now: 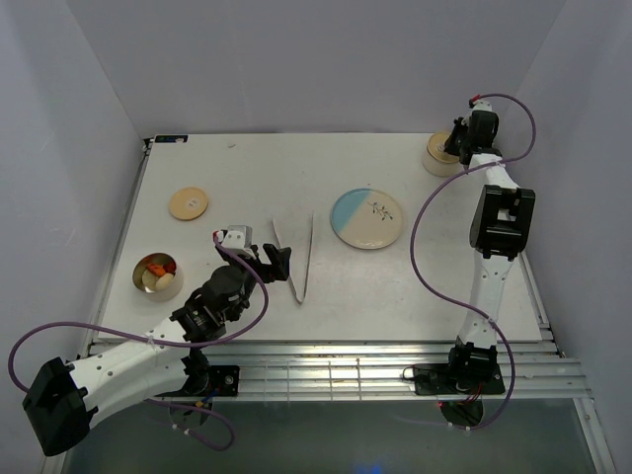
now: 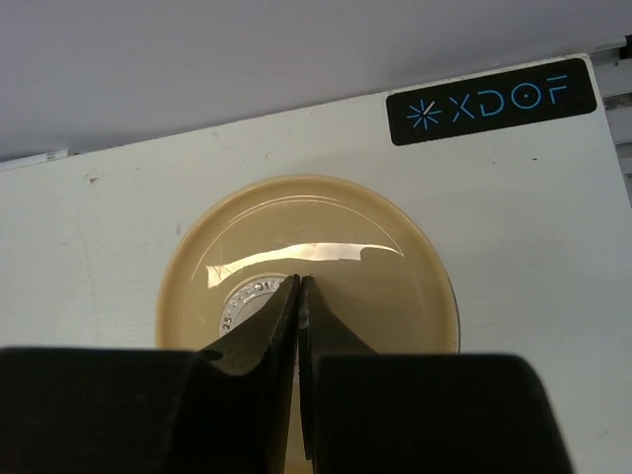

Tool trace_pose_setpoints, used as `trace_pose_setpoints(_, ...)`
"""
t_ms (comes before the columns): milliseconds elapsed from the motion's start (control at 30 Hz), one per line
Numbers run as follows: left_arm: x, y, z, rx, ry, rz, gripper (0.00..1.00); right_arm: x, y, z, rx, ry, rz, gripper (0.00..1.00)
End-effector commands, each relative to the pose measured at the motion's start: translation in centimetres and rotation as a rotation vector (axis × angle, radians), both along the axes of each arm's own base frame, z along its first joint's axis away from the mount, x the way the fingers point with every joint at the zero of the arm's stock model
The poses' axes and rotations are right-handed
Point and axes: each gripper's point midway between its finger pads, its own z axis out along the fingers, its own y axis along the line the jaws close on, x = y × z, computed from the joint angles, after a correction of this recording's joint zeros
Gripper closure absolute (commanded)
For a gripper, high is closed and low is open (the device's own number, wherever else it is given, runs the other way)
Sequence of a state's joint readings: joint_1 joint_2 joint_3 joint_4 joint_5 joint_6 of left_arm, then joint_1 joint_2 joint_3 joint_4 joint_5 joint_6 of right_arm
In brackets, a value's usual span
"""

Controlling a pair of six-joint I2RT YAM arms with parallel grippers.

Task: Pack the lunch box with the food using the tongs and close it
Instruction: Close the box lid on the packing box.

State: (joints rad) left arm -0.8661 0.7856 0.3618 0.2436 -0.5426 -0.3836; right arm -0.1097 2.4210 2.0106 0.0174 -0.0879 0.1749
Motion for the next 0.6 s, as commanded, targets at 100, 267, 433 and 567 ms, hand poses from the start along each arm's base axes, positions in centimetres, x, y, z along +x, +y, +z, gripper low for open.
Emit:
trace_pose_setpoints(100, 0.2, 0.0, 1.5, -0.021, -0.028, 0.007, 0.02, -1.5, 0.4, 3.7, -0.036, -0.044, 0.007, 0.92)
trace_pose_setpoints(267, 0.1, -0.1, 1.7, -0.023, -0.031, 0.0, 0.02, -1.3, 2.5, 8.1, -0.067, -0.167, 0.067, 0.92)
trace_pose_setpoints(433, 0.1, 0.0, 1.6, -0.023, -0.031, 0.003, 0.02, -0.5, 4.2, 10.5, -0.068, -0.309, 0.136, 0.92)
trace_pose_setpoints(567, 0.2, -0.1, 1.6, -0.019, -0.028, 0.005, 0.02, 0.9, 3.7, 8.1, -0.07, -0.237, 0.11, 0.92)
